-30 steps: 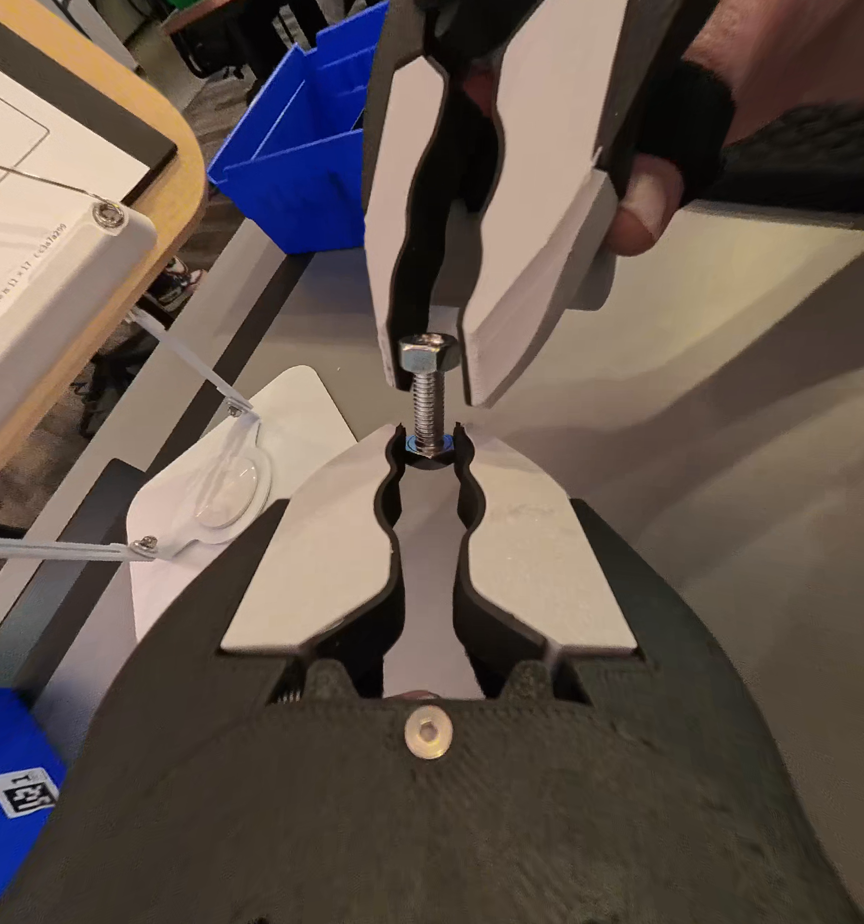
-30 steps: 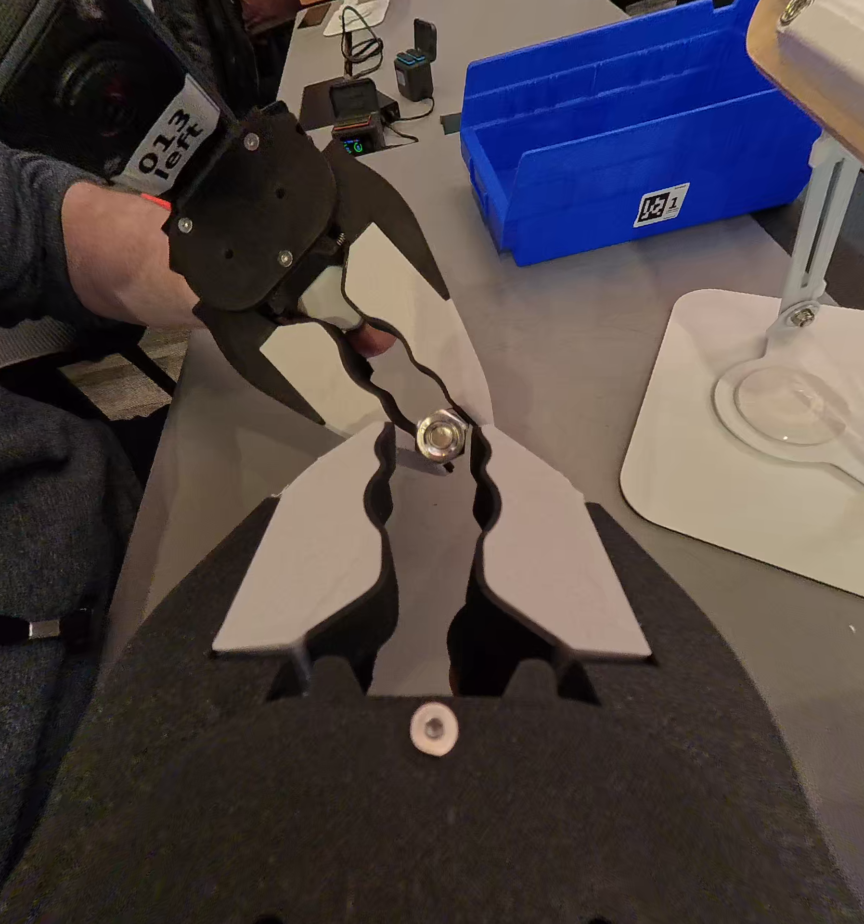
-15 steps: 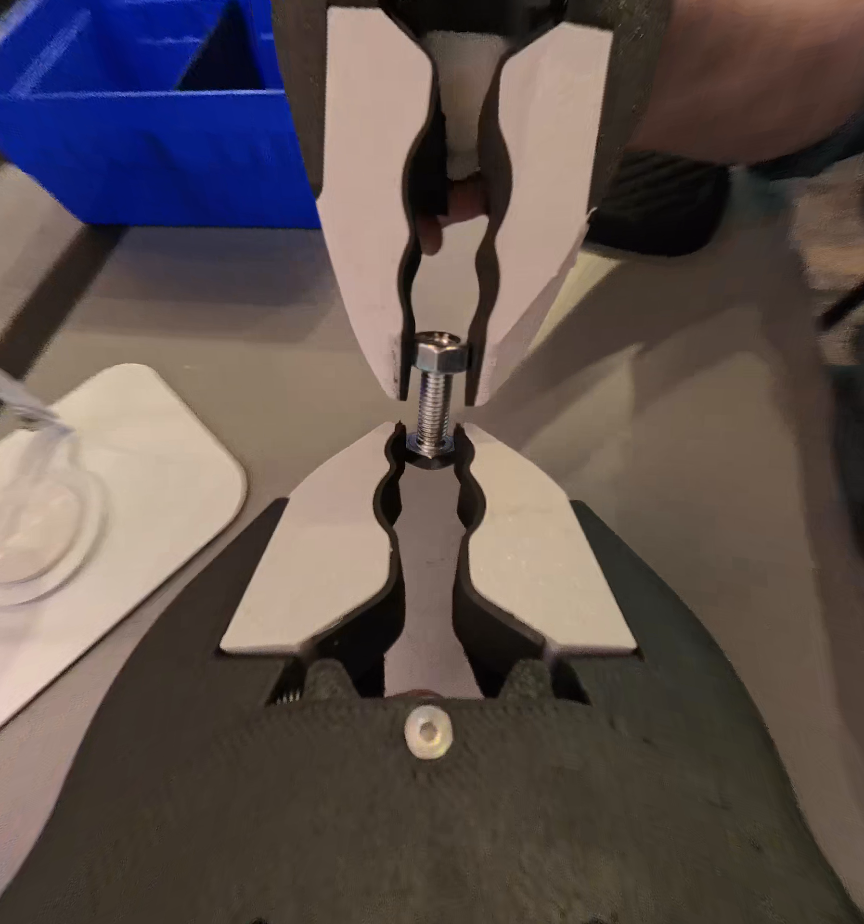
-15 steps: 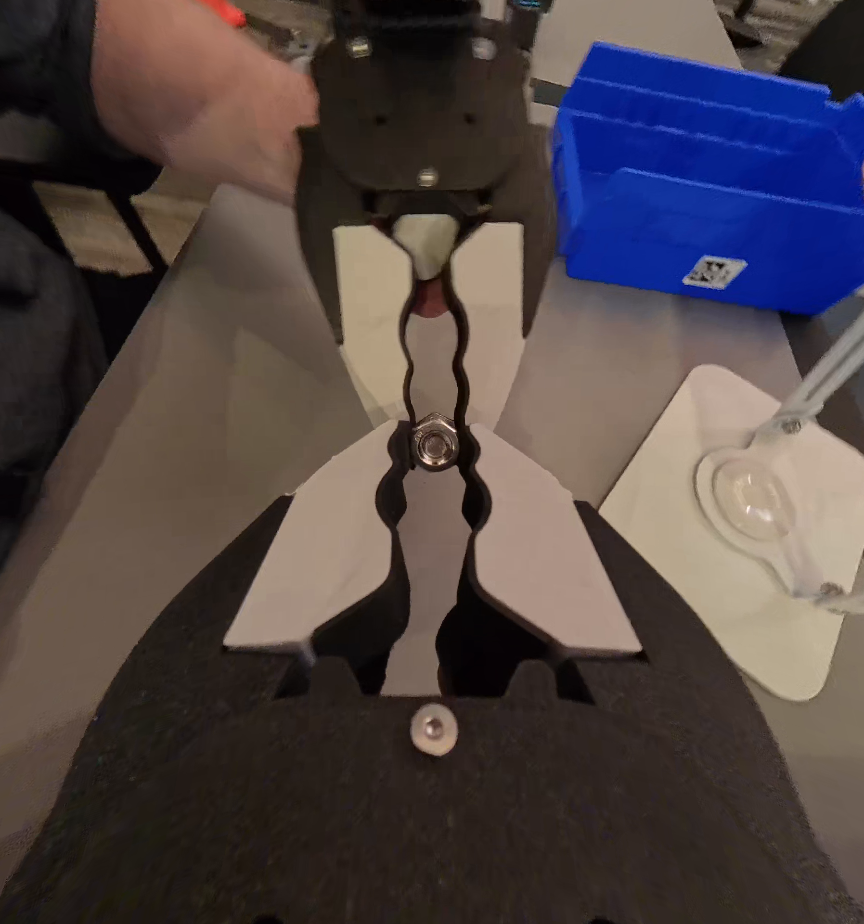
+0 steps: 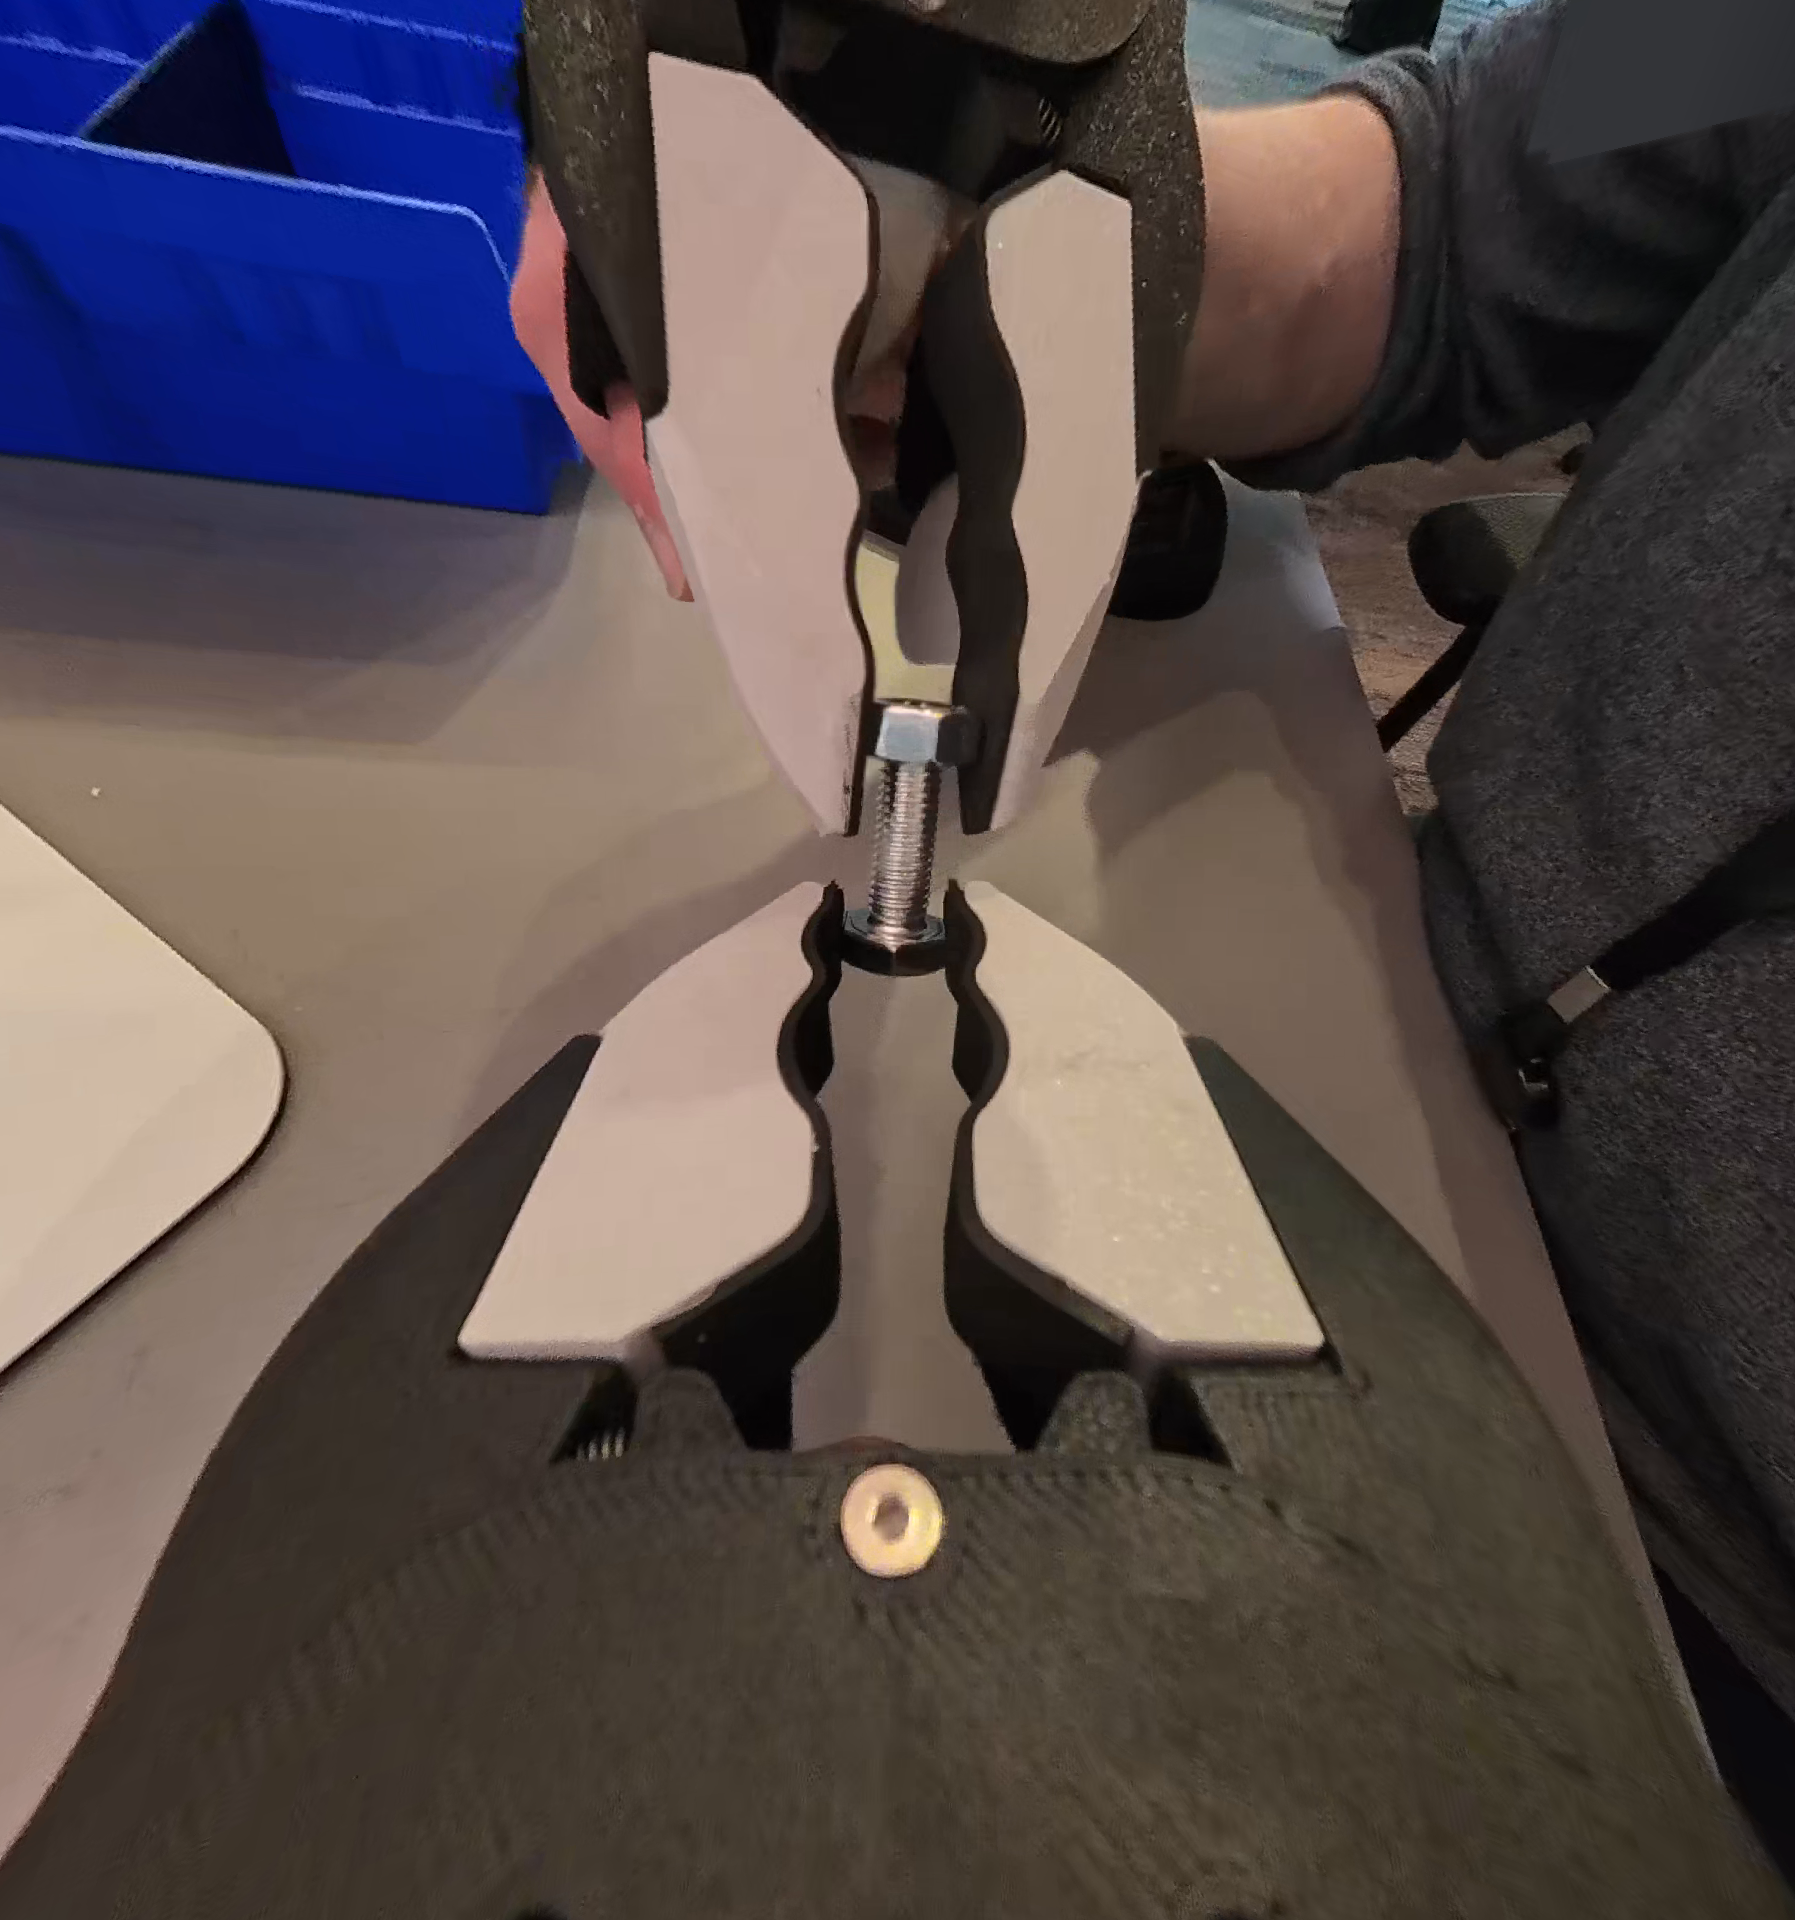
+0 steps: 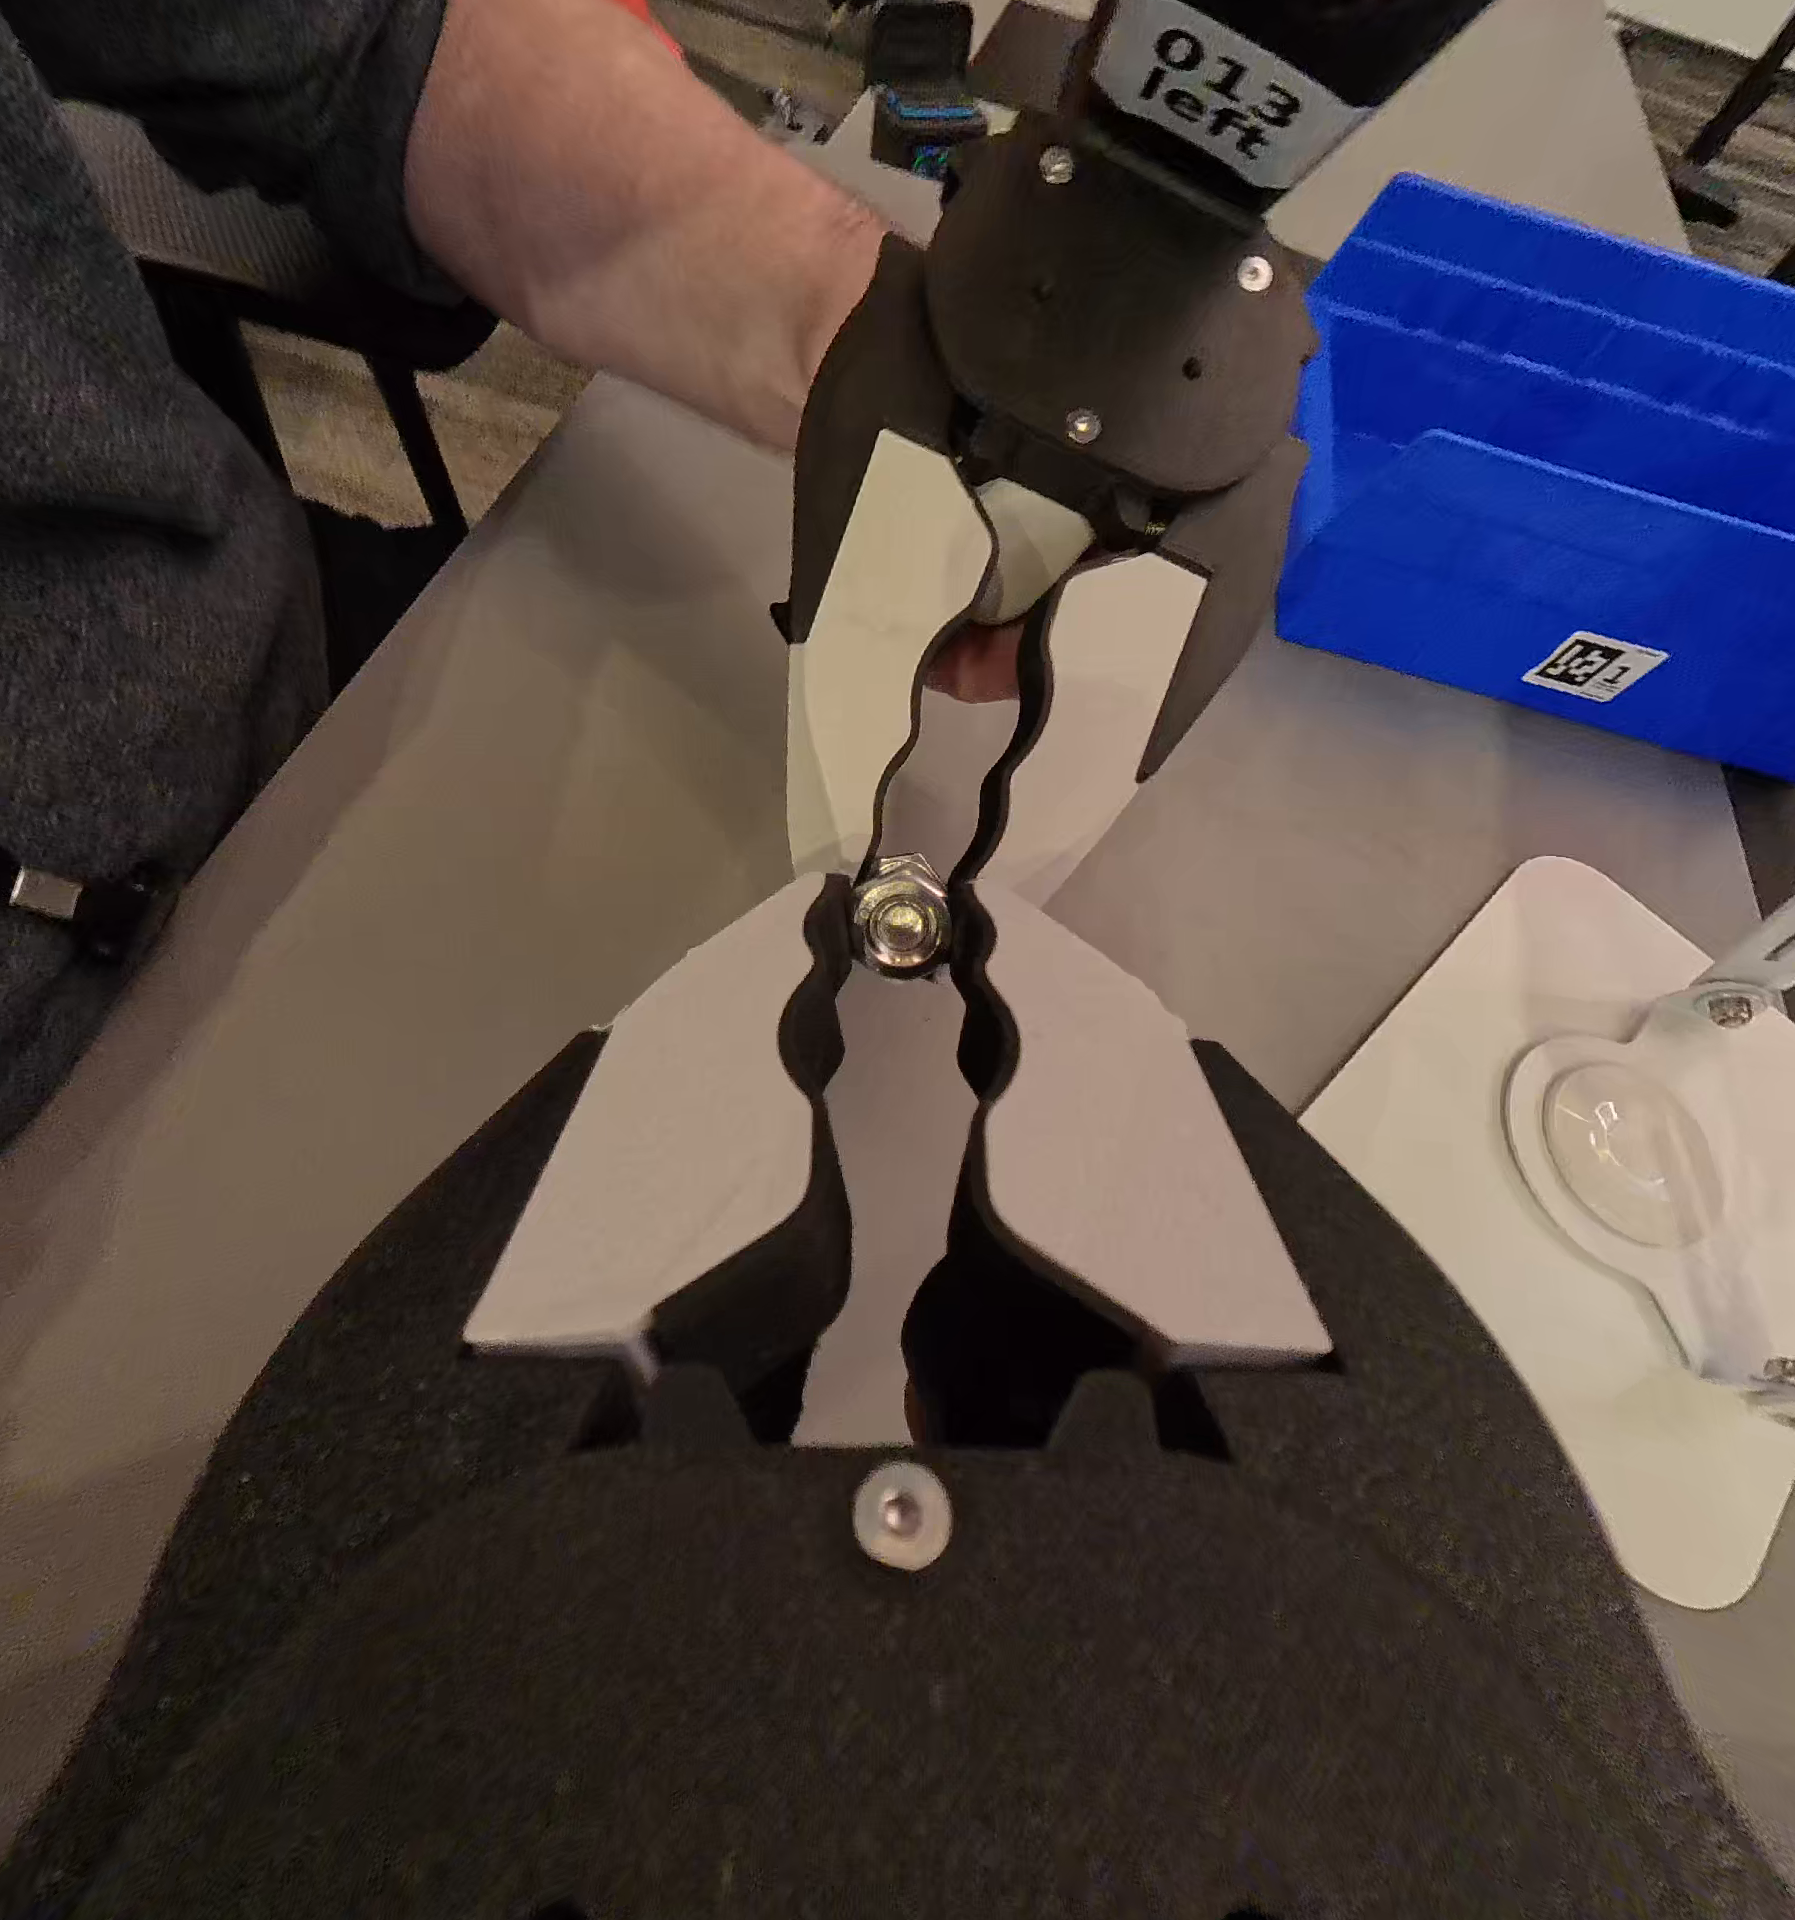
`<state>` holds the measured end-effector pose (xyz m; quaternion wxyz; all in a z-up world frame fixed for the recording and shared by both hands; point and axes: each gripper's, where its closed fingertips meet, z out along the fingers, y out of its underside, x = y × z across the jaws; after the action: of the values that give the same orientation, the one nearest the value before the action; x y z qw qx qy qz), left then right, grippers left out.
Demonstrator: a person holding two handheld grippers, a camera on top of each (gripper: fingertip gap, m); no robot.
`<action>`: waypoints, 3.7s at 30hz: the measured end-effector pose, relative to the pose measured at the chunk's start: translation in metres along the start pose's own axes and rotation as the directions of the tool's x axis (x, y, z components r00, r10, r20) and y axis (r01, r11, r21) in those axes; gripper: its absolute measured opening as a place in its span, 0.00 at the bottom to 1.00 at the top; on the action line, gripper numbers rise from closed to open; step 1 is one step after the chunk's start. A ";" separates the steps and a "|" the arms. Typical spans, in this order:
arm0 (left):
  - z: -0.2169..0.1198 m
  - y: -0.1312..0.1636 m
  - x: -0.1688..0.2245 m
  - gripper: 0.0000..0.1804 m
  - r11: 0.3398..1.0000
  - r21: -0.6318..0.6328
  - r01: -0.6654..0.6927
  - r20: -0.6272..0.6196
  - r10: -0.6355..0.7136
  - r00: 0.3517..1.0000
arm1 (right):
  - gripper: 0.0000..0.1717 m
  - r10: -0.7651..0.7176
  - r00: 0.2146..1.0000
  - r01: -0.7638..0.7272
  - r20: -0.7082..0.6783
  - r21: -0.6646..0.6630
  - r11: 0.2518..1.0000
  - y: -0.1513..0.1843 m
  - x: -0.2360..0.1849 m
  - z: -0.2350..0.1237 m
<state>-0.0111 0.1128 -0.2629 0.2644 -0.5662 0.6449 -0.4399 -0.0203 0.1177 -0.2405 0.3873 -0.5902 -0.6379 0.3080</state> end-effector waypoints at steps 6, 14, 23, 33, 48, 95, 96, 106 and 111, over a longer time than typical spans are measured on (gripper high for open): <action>-0.001 -0.004 -0.003 0.10 0.999 0.006 -0.037 0.057 0.037 0.998 | 0.11 0.080 0.997 -0.079 -0.018 0.057 0.995 -0.002 0.003 -0.002; -0.009 -0.008 -0.032 0.25 0.985 -0.041 -0.167 0.338 0.170 0.926 | 0.11 0.290 0.954 -0.268 -0.081 0.212 0.940 -0.004 0.020 -0.007; -0.013 -0.009 -0.059 0.25 0.924 -0.246 -0.291 0.637 0.381 0.670 | 0.11 0.600 0.793 -0.528 -0.110 0.370 0.765 0.009 0.041 -0.018; -0.006 -0.003 -0.059 0.11 0.879 -0.347 -0.328 0.658 0.477 0.582 | 0.11 0.654 0.747 -0.570 -0.117 0.392 0.722 0.015 0.036 -0.008; 0.005 0.000 -0.001 0.11 0.998 -0.059 0.025 0.010 -0.024 1.000 | 0.11 -0.009 0.999 0.011 -0.031 0.080 0.997 0.004 -0.002 -0.007; -0.006 0.005 -0.066 0.21 0.845 -0.413 -0.339 0.641 0.534 0.551 | 0.11 0.659 0.744 -0.582 -0.109 0.381 0.719 0.027 0.034 -0.003; -0.004 0.008 -0.064 0.16 0.840 -0.421 -0.342 0.627 0.542 0.560 | 0.11 0.663 0.740 -0.584 -0.114 0.378 0.718 0.028 0.033 -0.002; 0.000 0.012 -0.056 0.11 0.874 -0.387 -0.294 0.551 0.475 0.686 | 0.11 0.528 0.831 -0.469 -0.173 0.293 0.833 0.028 0.028 0.000; 0.010 0.016 -0.031 0.11 0.974 -0.198 -0.106 0.285 0.161 0.945 | 0.11 0.148 0.975 -0.134 -0.167 0.089 0.987 0.025 0.014 0.000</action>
<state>-0.0044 0.1392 -0.2864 0.3360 -0.6027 0.6716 -0.2698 -0.0071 0.1346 -0.2601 0.4406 -0.6431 -0.5461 0.3067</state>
